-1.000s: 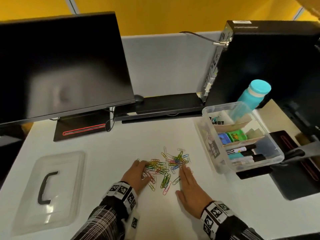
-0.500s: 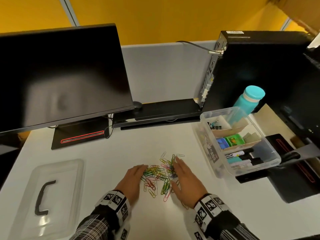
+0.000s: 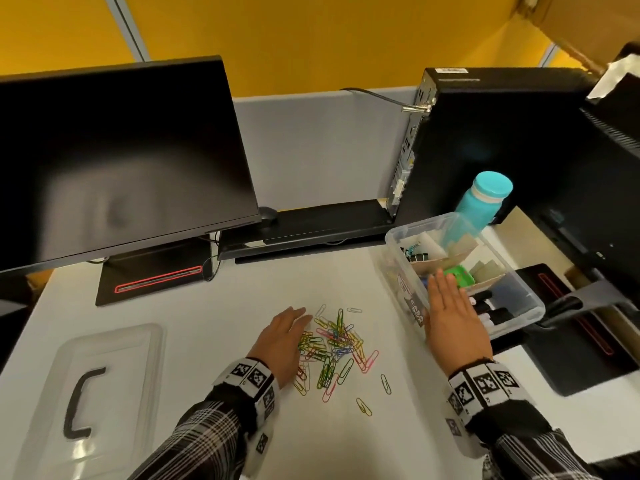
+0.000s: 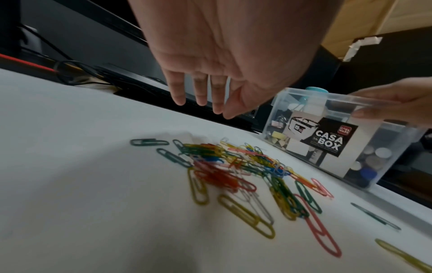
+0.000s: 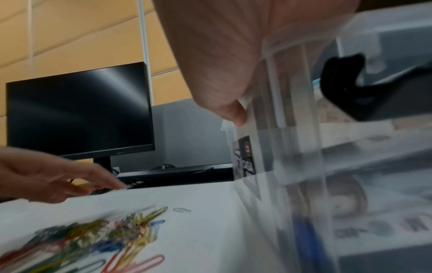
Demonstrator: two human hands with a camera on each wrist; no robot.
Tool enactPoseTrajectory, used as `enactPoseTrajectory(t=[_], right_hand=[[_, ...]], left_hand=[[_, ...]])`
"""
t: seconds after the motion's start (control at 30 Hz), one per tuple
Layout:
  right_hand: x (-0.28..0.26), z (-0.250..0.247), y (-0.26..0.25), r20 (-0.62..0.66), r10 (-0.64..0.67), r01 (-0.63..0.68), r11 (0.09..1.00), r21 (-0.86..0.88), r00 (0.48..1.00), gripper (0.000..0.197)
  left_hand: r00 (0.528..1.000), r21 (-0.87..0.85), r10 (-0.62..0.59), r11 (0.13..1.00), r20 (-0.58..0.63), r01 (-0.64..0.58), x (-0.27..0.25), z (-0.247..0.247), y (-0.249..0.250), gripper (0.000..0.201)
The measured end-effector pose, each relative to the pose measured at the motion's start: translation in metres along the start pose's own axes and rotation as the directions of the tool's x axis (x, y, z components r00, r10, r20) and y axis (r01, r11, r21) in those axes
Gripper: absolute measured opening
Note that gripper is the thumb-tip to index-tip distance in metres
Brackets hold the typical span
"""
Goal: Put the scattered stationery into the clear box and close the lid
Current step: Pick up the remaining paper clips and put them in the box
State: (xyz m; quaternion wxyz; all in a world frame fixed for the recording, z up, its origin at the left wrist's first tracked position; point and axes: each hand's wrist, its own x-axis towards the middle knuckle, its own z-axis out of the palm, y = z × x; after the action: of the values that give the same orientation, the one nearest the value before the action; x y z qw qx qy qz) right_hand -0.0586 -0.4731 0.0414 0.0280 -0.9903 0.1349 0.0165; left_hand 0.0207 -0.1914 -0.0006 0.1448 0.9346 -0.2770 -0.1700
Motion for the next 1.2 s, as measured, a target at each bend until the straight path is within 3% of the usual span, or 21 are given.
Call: enactPoseTrajectory(t=[0.17, 0.27, 0.5, 0.63, 0.73, 0.8, 0.87, 0.93, 1.03, 1.2], right_hand=[[-0.016, 0.002, 0.028, 0.003, -0.248, 0.248, 0.969, -0.015, 0.969, 0.069], [-0.020, 0.000, 0.042, 0.039, -0.388, 0.389, 0.920, -0.036, 0.921, 0.053], [-0.022, -0.005, 0.041, 0.068, -0.358, 0.362, 0.931, -0.047, 0.931, 0.058], [-0.031, -0.008, 0.029, -0.059, -0.327, 0.327, 0.945, 0.002, 0.943, 0.059], [-0.051, 0.000, -0.001, -0.176, -0.449, 0.471, 0.874, 0.117, 0.876, 0.051], [-0.066, 0.016, -0.020, -0.123, -0.514, 0.529, 0.831, 0.171, 0.849, 0.041], [-0.073, 0.029, -0.033, 0.019, -0.433, 0.414, 0.873, 0.259, 0.901, 0.037], [-0.074, 0.046, -0.040, 0.203, -0.217, 0.146, 0.938, 0.314, 0.955, 0.050], [-0.073, 0.066, -0.055, 0.425, -0.030, -0.135, 0.926, 0.353, 0.905, 0.089], [-0.066, 0.070, -0.096, 0.414, -0.084, -0.119, 0.890, 0.441, 0.906, 0.097]], left_hand=[[0.995, 0.112, 0.057, 0.992, 0.079, -0.066, 0.018, 0.006, 0.017, 0.070], [0.987, 0.187, 0.065, 0.978, 0.148, -0.093, 0.030, 0.009, 0.030, 0.069], [0.955, 0.261, 0.080, 0.952, 0.285, -0.158, 0.067, 0.020, 0.054, 0.072], [0.936, 0.324, 0.062, 0.928, 0.347, -0.182, 0.074, 0.028, 0.048, 0.069], [0.926, 0.308, 0.073, 0.931, 0.370, -0.197, 0.058, 0.028, 0.038, 0.068], [0.925, 0.286, 0.085, 0.937, 0.369, -0.200, 0.039, 0.024, 0.030, 0.067], [0.954, 0.228, 0.088, 0.961, 0.287, -0.158, 0.020, 0.019, 0.019, 0.066], [0.983, 0.151, 0.039, 0.986, 0.178, -0.066, 0.006, 0.010, 0.007, 0.066], [0.988, 0.103, -0.048, 0.994, 0.146, 0.033, 0.008, 0.004, -0.007, 0.074], [0.975, 0.026, -0.041, 0.999, 0.217, 0.036, 0.040, 0.020, -0.003, 0.097]])
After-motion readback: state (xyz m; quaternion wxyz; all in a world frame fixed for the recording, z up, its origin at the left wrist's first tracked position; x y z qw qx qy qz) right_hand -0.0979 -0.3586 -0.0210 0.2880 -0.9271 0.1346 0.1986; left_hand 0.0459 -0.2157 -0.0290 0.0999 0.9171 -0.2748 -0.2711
